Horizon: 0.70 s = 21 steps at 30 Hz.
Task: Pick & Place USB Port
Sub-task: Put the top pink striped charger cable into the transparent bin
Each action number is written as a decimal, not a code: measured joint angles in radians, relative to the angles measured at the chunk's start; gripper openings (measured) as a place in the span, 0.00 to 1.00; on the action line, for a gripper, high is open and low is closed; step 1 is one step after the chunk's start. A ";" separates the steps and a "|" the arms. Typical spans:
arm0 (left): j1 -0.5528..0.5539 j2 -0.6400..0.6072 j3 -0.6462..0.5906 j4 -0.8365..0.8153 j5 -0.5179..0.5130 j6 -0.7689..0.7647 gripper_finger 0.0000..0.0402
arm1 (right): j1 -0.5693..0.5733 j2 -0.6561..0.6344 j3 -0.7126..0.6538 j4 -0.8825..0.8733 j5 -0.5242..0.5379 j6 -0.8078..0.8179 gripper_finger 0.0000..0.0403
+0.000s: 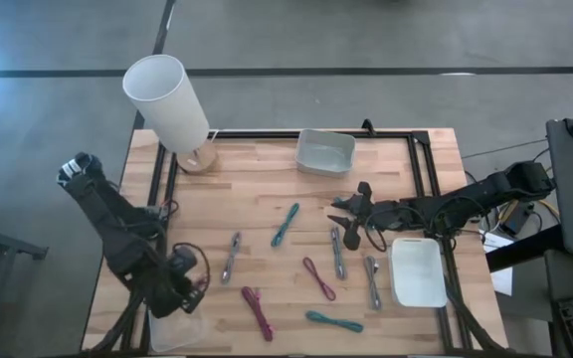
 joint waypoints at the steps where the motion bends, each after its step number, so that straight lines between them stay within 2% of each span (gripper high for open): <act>1: -0.008 0.000 -0.007 0.006 0.031 -0.033 0.04 | 0.000 0.000 0.000 0.000 0.000 0.000 0.42; 3: -0.019 0.002 -0.028 0.003 0.100 -0.100 0.04 | 0.000 0.000 0.000 0.000 0.000 0.000 0.42; 6: -0.023 0.020 -0.063 0.000 0.136 -0.164 0.04 | 0.000 0.000 0.000 0.000 0.000 0.000 0.42; 15: -0.021 0.077 -0.198 0.078 0.157 -0.307 0.05 | -0.001 0.000 0.000 0.001 0.001 0.000 0.42; 21: -0.019 0.144 -0.271 0.129 0.110 -0.374 0.09 | -0.001 0.000 0.000 0.005 0.003 0.000 0.42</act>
